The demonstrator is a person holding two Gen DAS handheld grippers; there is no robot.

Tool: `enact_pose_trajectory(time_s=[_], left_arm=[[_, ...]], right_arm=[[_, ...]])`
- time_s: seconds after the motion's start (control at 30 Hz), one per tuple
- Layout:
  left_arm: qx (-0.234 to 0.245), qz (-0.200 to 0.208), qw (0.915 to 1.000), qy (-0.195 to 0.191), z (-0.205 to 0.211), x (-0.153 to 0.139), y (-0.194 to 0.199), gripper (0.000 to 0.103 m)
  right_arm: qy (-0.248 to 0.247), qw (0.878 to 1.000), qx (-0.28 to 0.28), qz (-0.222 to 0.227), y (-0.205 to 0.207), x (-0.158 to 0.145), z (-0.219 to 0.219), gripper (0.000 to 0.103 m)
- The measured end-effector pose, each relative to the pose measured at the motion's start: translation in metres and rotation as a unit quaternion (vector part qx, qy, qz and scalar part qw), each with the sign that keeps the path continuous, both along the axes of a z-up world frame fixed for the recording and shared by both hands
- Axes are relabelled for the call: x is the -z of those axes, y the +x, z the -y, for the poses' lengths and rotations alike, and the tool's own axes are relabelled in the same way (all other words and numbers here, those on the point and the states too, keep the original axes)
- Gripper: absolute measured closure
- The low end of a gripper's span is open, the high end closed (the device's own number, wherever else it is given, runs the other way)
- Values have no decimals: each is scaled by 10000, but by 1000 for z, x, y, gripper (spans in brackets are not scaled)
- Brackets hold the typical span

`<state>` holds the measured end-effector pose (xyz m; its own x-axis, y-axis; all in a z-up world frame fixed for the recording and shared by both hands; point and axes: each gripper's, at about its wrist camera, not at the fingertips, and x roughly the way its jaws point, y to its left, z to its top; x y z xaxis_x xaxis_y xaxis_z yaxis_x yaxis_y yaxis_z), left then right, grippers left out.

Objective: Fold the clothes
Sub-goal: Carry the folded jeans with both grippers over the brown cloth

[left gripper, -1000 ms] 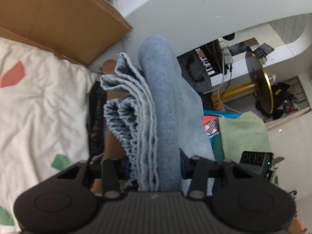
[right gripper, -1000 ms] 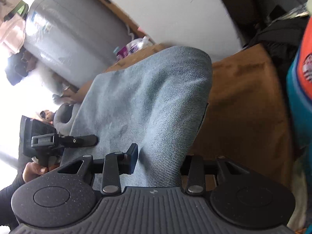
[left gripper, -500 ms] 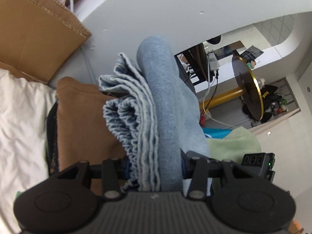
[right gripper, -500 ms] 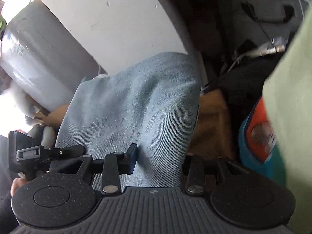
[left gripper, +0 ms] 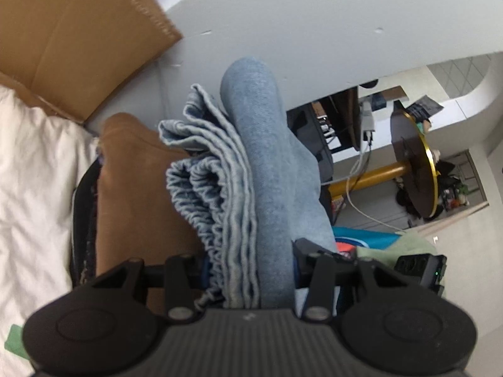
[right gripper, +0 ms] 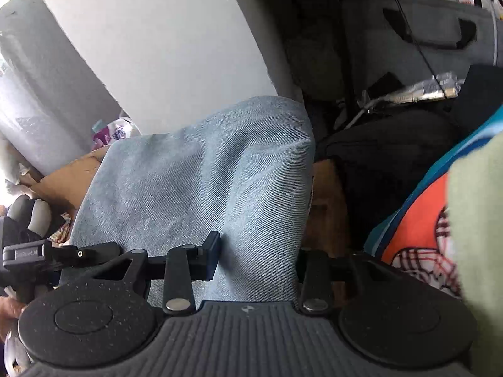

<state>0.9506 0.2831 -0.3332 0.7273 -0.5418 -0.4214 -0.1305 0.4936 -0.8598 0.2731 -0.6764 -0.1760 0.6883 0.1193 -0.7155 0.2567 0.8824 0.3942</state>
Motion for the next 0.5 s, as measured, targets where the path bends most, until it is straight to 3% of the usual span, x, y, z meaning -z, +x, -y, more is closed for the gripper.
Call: enact_pose_trajectory(time_s=[0.27, 0.5], left_arm=[[-51, -145, 9998, 82, -6, 30, 9, 57], [-22, 158, 9996, 222, -6, 35, 17, 57]], right_arm=[[129, 9999, 55, -76, 10, 33, -5, 63], [264, 9990, 367, 45, 10, 54, 2, 64]])
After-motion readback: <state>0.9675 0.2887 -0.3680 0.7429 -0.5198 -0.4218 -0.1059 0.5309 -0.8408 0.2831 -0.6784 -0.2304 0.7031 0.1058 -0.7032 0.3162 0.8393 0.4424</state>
